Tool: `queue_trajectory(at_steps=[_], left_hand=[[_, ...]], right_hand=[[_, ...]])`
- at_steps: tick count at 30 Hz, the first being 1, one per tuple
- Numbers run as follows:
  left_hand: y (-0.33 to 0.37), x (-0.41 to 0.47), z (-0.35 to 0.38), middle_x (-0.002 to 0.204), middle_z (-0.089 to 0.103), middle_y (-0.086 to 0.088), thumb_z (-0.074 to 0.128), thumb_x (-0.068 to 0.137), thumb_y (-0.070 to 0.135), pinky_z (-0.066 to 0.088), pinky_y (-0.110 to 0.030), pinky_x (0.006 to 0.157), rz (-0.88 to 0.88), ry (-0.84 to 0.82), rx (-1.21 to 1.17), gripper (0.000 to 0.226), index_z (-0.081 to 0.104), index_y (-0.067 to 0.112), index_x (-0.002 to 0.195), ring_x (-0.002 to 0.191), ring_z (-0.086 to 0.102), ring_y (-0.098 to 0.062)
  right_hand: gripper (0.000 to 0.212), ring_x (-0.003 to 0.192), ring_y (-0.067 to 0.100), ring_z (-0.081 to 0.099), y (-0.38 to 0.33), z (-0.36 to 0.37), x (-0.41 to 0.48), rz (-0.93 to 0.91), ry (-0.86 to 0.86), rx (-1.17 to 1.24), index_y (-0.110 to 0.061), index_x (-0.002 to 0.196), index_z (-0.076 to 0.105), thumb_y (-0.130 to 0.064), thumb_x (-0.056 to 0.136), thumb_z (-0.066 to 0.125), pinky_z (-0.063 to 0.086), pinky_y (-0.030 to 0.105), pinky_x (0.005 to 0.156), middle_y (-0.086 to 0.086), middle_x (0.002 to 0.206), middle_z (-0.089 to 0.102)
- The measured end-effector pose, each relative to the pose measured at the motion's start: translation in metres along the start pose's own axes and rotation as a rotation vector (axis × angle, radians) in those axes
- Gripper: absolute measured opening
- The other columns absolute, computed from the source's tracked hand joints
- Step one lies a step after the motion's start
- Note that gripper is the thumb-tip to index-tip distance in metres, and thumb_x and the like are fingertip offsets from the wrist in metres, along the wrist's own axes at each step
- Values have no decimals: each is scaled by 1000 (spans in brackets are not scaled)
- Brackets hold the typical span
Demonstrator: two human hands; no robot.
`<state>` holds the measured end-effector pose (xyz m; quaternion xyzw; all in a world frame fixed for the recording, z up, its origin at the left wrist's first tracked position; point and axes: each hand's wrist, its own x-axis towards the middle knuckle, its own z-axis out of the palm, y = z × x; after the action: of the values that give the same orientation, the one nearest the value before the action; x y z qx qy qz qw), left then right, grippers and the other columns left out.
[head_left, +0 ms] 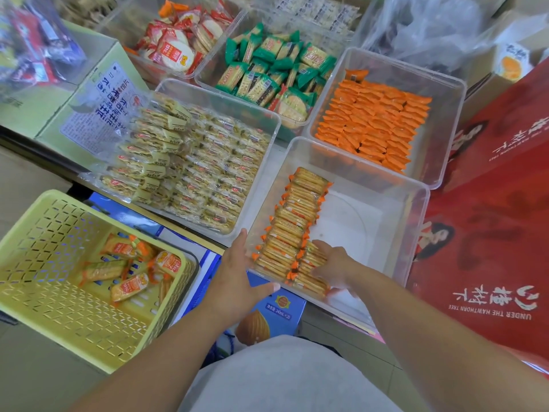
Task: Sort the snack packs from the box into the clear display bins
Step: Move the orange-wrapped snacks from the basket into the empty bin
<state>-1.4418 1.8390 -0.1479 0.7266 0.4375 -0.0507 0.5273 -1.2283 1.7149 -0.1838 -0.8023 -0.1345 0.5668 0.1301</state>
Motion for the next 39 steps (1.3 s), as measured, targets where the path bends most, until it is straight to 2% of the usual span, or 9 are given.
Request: queue_trajectory(at_steps=[5,8,13,16,20,23,28,33,39], left_hand=[[-1,0,1,163,26,5,93,73,36,49,-50,109,-2,2,-9,128,-1,47,160,137,47,-19],[-2,-1,1,163,28,5,93,72,36,50,-48,107,0,-2,-23,129,0,47,160,135,49,-17],[0,-3,-3,169,13,8,89,74,46,41,-44,116,19,-13,25,126,-4,50,159,150,29,-16],[4,-12,-10,170,11,5,83,78,55,38,-41,115,48,-6,124,123,-9,48,160,153,26,-19],[12,-36,-32,163,27,6,72,85,62,45,-38,109,134,49,304,99,12,44,161,141,44,-18],[9,-56,-61,128,53,19,73,86,55,49,-20,84,224,150,267,61,49,43,142,104,56,3],[-22,-58,-136,85,63,13,77,88,36,49,-27,63,213,278,166,12,66,37,90,75,60,-10],[-82,-13,-222,107,67,0,82,83,39,52,-36,82,58,207,435,35,68,29,113,99,65,-24],[-126,38,-273,144,55,-11,79,79,48,46,-33,101,3,-109,817,83,45,24,151,132,54,-29]], right_hand=[[87,112,30,53,8,13,10,-58,77,-69,-31,161,4,-22,96,61,49,21,44,6,157,17],[81,120,33,51,11,12,12,-72,93,-109,-26,160,11,-22,96,61,51,24,47,8,156,21],[82,117,35,53,4,3,0,-10,24,-307,-40,160,0,-37,98,54,58,40,78,6,165,-2],[88,150,39,21,3,7,-4,-21,69,-463,-36,160,-8,-51,97,52,28,49,119,10,169,-4],[96,154,38,-10,2,12,-11,-41,123,-527,-35,159,-13,-66,93,50,8,61,122,4,170,-7],[93,154,38,-7,-1,16,-24,-52,176,-469,-37,160,-3,-68,91,50,14,61,121,1,170,-2],[80,152,35,11,-24,39,-48,-119,421,-476,-35,158,21,-68,90,50,28,56,117,1,165,22],[62,144,27,31,-81,100,-85,-413,568,-330,-30,149,44,-54,93,60,27,41,118,0,156,38],[55,121,9,50,-133,193,-107,-593,513,-80,-39,143,45,-47,91,64,47,28,97,-17,134,38]])
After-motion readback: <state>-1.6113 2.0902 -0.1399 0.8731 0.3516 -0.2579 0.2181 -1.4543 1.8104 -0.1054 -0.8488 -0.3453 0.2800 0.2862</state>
